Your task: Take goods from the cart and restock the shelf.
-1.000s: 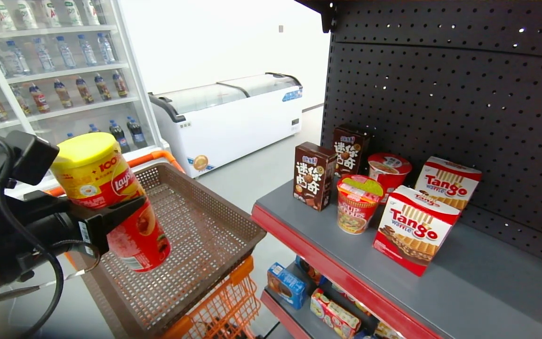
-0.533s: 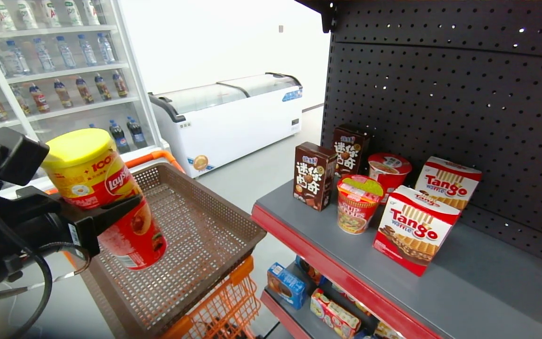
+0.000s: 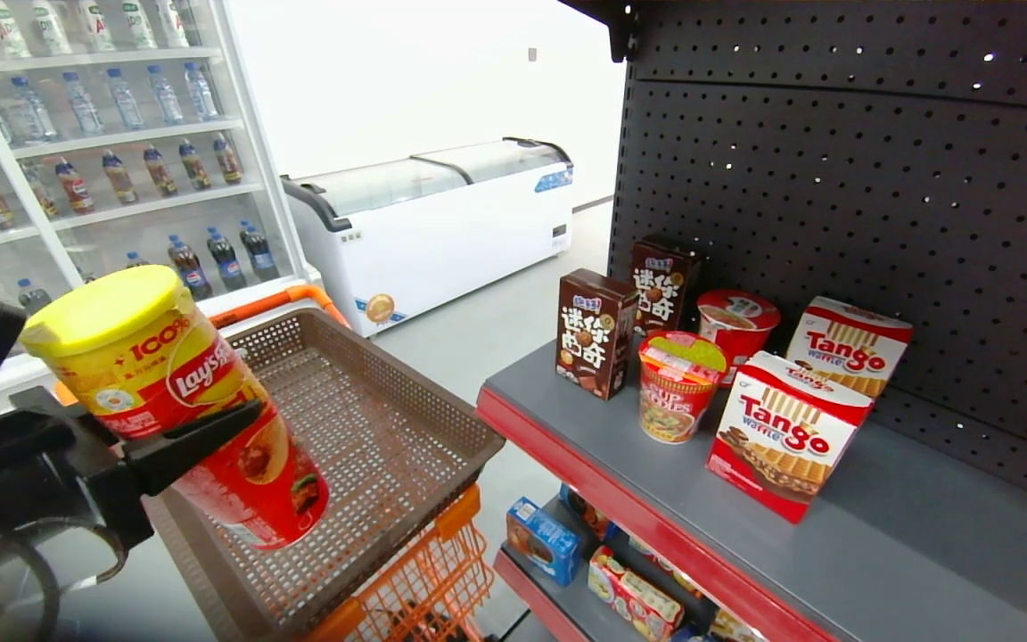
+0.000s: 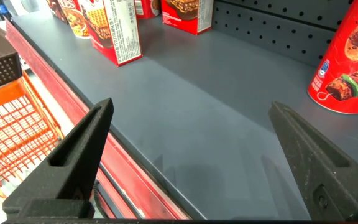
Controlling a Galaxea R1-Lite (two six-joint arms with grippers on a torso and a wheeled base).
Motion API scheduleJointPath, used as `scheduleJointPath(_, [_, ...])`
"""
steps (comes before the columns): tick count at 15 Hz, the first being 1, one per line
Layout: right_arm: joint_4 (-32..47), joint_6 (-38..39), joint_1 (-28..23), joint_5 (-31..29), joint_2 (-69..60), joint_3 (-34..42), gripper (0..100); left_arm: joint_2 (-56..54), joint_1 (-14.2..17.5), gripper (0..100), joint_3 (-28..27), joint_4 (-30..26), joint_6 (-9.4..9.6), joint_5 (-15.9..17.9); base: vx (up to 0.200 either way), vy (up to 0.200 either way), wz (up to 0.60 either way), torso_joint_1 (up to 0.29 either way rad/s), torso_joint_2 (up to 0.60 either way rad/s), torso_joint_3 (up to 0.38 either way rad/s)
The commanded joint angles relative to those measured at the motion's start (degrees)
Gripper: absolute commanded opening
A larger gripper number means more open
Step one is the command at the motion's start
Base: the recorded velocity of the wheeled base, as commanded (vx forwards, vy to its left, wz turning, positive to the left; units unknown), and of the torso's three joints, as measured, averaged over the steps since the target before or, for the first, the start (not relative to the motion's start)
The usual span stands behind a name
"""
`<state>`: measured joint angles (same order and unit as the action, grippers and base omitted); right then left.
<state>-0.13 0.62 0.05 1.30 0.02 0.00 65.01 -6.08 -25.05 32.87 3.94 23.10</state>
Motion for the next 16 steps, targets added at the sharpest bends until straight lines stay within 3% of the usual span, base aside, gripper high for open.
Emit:
scheduleJointPath(1, [-0.04,-0.01,0.04,0.01,-0.02,0.0,100,-9.55,-2.35,0,2.55,-5.27,1.42,2.48,0.0,0.0,0.0,0.0,0.0,0.0])
scheduleJointPath(4, [-0.04,-0.01,0.04,0.01,-0.02,0.0,100,-15.62,-7.1,0,2.73,-18.01,1.51,6.43,0.0,0.0,0.0,0.0,0.0,0.0])
scheduleJointPath(5, [-0.04,-0.01,-0.05,0.01,-0.02,0.0,100,-18.08,-11.85,0,2.55,-23.55,1.42,8.72,0.0,0.0,0.0,0.0,0.0,0.0])
scheduleJointPath(6, [-0.04,-0.01,-0.05,0.01,-0.02,0.0,100,-18.34,-13.34,0,1.85,-25.31,1.34,8.54,0.0,0.0,0.0,0.0,0.0,0.0])
scheduleJointPath(10, [-0.04,-0.01,0.04,0.01,-0.02,0.0,100,-15.09,-13.25,0,0.09,-24.6,1.07,6.69,0.0,0.0,0.0,0.0,0.0,0.0])
scheduleJointPath(12, [-0.04,-0.01,0.04,0.01,-0.02,0.0,100,-13.51,-13.52,0,-1.14,-23.9,-2.36,10.74,0.0,0.0,0.0,0.0,0.0,0.0])
scheduleJointPath(13, [-0.04,-0.01,-0.05,0.01,-0.02,0.0,100,-13.07,-13.52,0,-1.32,-22.49,-4.38,15.48,0.0,0.0,0.0,0.0,0.0,0.0])
scheduleJointPath(14, [-0.04,-0.01,0.04,0.01,-0.02,0.0,100,-11.4,-13.78,0,-1.4,-21.35,-5.43,18.03,0.0,0.0,0.0,0.0,0.0,0.0])
scheduleJointPath(15, [-0.04,-0.01,0.04,0.1,-0.02,0.0,100,-11.05,-13.96,0,-1.4,-21.35,-5.34,17.94,0.0,0.0,0.0,0.0,0.0,0.0])
scheduleJointPath(16, [-0.04,-0.01,0.04,0.01,-0.02,0.0,100,-10.17,-16.77,0,-1.05,-21.26,-4.73,17.24,0.0,0.0,0.0,0.0,0.0,0.0])
